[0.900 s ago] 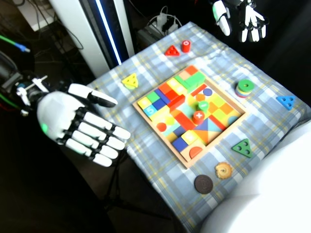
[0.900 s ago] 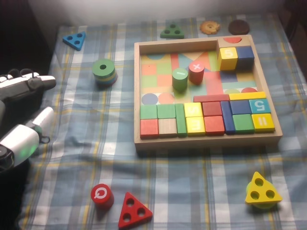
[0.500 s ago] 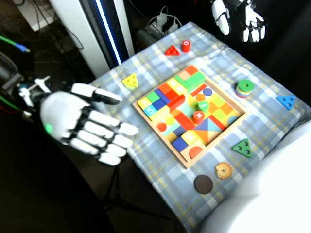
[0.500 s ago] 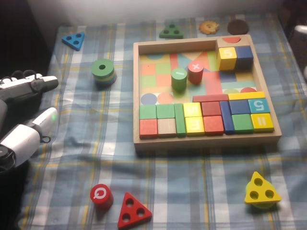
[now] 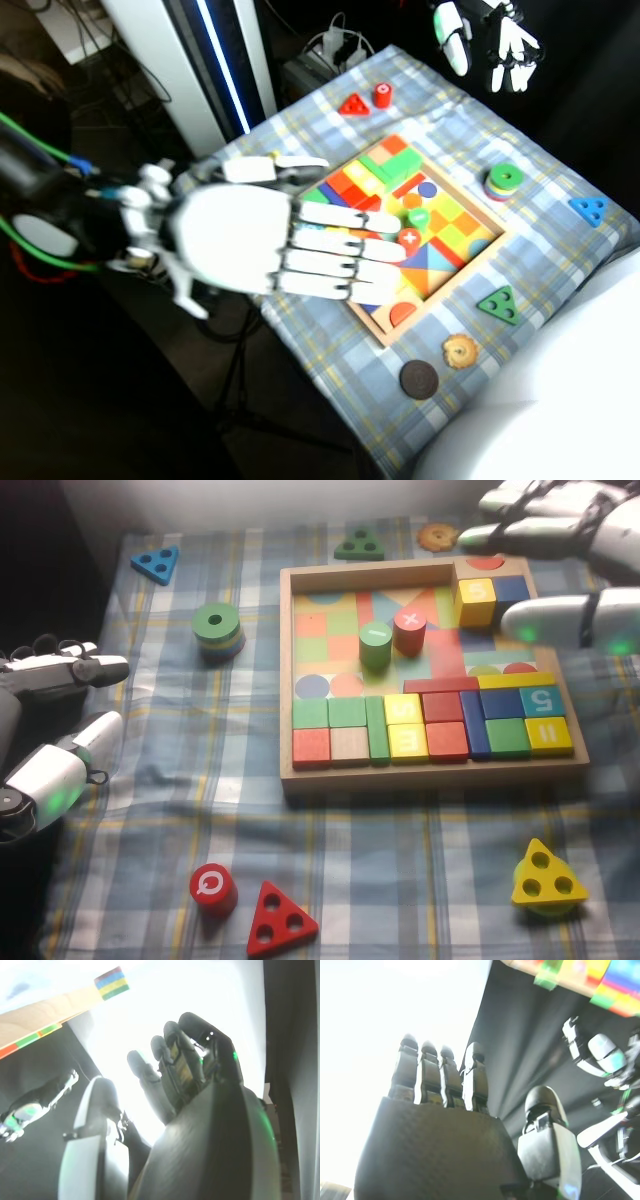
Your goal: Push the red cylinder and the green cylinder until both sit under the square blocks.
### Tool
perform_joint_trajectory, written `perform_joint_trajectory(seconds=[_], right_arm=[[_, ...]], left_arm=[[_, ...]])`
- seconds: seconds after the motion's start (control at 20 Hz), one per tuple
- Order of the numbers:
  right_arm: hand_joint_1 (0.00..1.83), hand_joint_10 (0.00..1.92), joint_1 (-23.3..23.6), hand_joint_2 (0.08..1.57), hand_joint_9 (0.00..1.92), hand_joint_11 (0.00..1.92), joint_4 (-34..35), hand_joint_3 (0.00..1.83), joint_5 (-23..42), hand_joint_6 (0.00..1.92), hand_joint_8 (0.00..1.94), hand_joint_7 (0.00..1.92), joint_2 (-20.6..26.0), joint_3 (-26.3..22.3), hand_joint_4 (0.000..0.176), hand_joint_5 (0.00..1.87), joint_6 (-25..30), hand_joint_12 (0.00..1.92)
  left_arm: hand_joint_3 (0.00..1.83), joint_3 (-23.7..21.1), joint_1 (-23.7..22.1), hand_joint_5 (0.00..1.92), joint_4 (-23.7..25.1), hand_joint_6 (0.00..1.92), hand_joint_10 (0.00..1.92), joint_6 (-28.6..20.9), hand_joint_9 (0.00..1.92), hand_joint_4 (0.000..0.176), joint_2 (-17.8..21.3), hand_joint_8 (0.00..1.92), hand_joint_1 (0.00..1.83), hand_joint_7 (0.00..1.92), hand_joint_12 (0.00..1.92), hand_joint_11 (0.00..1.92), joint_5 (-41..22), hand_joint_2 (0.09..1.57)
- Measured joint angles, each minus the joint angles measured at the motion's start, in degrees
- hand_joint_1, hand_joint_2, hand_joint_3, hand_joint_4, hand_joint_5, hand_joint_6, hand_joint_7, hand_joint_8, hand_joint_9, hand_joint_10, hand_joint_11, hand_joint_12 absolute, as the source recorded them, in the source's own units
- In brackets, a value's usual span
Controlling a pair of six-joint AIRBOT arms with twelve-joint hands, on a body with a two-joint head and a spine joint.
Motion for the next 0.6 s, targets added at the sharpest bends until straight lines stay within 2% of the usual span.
perform_joint_trajectory(seconds=[0.05,0.15,0.2,0.25,0.3,0.35,0.4,0.55,0.6], right_arm=[[0.00,0.00,1.1,1.07,0.00,0.00,-1.8,0.00,-1.4,0.01,0.00,0.00,-1.0,0.9,0.016,0.37,0.9,0.00],[0.00,0.00,2.4,1.12,0.00,0.00,-4.1,0.02,-3.0,0.01,0.00,0.00,-2.0,2.2,0.000,0.39,2.2,0.00],[0.00,0.00,3.0,1.07,0.00,0.00,-5.1,0.00,-3.7,0.01,0.00,0.00,-2.4,2.7,0.021,0.38,2.2,0.00],[0.00,0.00,3.3,1.07,0.00,0.00,-5.7,0.00,-4.4,0.01,0.00,0.00,-2.8,3.2,0.021,0.38,2.4,0.00],[0.00,0.00,3.6,1.04,0.00,0.00,-6.4,0.00,-5.6,0.01,0.00,0.00,-3.4,3.7,0.039,0.46,2.4,0.00],[0.00,0.00,4.0,0.99,0.00,0.00,-7.4,0.00,-6.5,0.00,0.00,0.00,-4.0,4.1,0.090,0.46,2.4,0.00],[0.00,0.00,4.3,0.96,0.00,0.00,-8.2,0.00,-7.2,0.00,0.00,0.00,-4.5,4.4,0.120,0.46,2.5,0.00],[0.00,0.00,5.0,0.95,0.00,0.00,-10.0,0.00,-7.8,0.01,0.00,0.00,-6.6,5.9,0.113,0.48,4.0,0.00],[0.00,0.00,5.0,0.94,0.00,0.00,-10.7,0.00,-7.7,0.01,0.00,0.00,-7.1,6.4,0.096,0.49,5.0,0.00]], left_arm=[[0.00,0.0,0.0,0.86,0.0,0.00,0.02,0.0,0.48,0.000,0.0,0.00,0.91,0.59,1.09,0.00,0.0,1.31],[0.00,0.0,0.0,0.85,0.1,0.00,0.02,0.0,0.47,0.000,0.0,0.00,0.93,0.58,0.97,0.00,0.1,1.31],[0.00,0.0,0.0,0.84,0.1,0.00,0.01,0.0,0.46,0.000,0.0,0.00,0.91,0.57,0.89,0.00,0.2,1.32],[0.00,0.1,0.0,0.84,0.1,0.00,0.01,0.0,0.46,0.000,0.0,0.00,0.91,0.57,0.89,0.00,0.2,1.32],[0.00,0.0,0.0,0.84,0.1,0.00,0.01,0.0,0.46,0.000,-0.1,0.00,0.94,0.58,0.83,0.00,0.3,1.31],[0.00,0.0,0.0,0.84,0.2,0.00,0.01,0.0,0.45,0.000,-0.1,0.00,0.91,0.57,0.85,0.00,0.4,1.32],[0.00,0.0,0.0,0.85,0.2,0.00,0.01,0.0,0.45,0.000,-0.1,0.00,0.90,0.57,0.89,0.00,0.6,1.33],[0.00,0.1,0.0,0.86,0.2,0.01,0.02,0.0,0.46,0.000,-0.1,0.00,0.96,0.58,0.94,0.00,0.7,1.32],[0.00,0.0,0.0,0.88,0.1,0.01,0.02,0.0,0.46,0.000,-0.1,0.00,0.96,0.59,0.90,0.00,0.7,1.32]])
